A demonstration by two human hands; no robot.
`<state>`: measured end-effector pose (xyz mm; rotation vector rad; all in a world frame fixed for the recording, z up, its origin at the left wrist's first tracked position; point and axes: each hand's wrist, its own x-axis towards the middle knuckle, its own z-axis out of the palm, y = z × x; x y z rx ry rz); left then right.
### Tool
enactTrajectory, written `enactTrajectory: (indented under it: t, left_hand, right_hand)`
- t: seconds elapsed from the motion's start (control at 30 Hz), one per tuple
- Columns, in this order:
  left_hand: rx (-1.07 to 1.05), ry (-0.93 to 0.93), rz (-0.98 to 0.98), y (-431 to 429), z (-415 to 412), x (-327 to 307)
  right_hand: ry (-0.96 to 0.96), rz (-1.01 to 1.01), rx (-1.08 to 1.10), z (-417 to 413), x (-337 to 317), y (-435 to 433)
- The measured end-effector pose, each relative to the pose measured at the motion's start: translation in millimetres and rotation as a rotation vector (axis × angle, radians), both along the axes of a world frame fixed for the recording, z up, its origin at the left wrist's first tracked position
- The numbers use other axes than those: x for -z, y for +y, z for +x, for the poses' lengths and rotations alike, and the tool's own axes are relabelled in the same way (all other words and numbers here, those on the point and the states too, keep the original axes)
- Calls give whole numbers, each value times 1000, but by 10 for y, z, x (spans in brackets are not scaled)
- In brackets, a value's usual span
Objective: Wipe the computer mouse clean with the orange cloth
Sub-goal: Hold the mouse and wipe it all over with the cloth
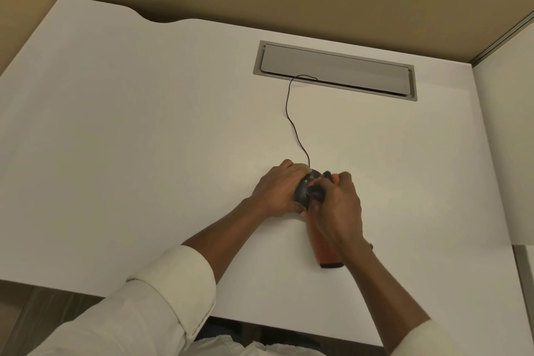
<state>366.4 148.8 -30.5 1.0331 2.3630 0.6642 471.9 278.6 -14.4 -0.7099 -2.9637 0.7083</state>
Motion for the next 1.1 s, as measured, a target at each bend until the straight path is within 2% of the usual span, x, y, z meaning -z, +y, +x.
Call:
enactTrajectory:
  t: [0.2,0.47,0.8,0.93,1.1]
  left_hand:
    - [-7,-6,4,-5,0,-7]
    - [-47,-12,-6,19,24,30]
    - [-41,-35,4,-8,-5,25]
    - [-9,-11,-6,-5,-13,21]
    - [-31,-8,-4,0,-5,38]
  right_hand:
    - [18,4,16,-39,44,31]
    - [-117,48,-21,-540,61,381]
    - [-9,-23,-72,161,-67,-233]
    - [20,-27,-1,-115,-42,-41]
    - [-48,12,-17,-462,40,285]
